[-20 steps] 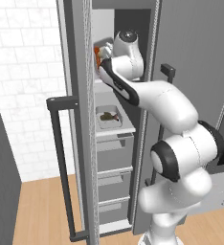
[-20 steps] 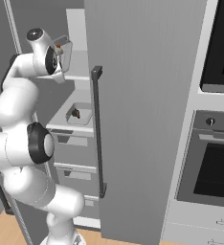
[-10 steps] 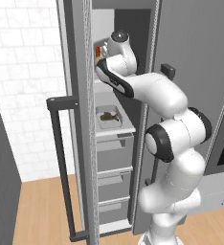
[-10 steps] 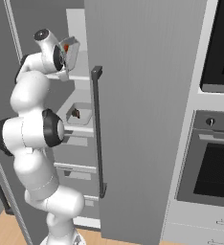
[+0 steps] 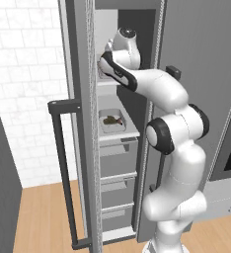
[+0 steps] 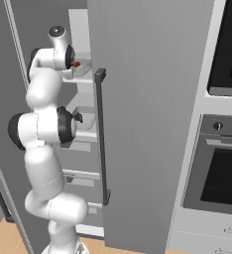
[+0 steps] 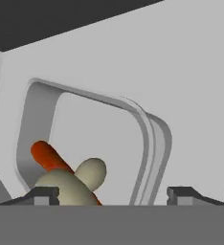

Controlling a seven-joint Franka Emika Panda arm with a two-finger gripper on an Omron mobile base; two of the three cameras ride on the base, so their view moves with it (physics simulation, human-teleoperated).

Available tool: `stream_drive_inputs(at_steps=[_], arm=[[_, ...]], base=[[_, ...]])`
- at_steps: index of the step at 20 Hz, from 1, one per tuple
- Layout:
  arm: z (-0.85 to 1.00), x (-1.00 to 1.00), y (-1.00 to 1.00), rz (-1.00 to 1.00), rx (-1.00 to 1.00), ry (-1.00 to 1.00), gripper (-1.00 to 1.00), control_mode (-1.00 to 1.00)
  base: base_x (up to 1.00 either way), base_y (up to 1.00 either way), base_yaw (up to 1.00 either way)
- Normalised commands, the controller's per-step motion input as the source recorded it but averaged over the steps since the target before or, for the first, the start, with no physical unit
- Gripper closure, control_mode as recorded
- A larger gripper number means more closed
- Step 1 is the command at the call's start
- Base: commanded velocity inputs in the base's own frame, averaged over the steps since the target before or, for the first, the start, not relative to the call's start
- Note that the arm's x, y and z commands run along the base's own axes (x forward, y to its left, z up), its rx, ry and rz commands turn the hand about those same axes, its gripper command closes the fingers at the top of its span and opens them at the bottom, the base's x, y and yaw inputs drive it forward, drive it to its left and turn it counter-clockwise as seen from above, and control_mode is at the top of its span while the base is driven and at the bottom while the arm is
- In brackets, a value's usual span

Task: Take the meat container that has the fish and place it on the second highest rack of the freezer. Then take the vegetable container that has the carrot and mushroom and place it on the highest rack of the freezer.

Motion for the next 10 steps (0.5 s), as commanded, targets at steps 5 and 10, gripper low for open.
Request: stream_drive_inputs(at_steps=[5,10], arm=[[0.0,-0.02,-0.02,0.0,0.03,-0.02,-1.0,-1.0],[0.14,-0.76,-0.04,0.02,0.01,0.0,-1.0,-1.0]], base=[[0.0,0.0,0.0],[0.0,0.0,0.0]])
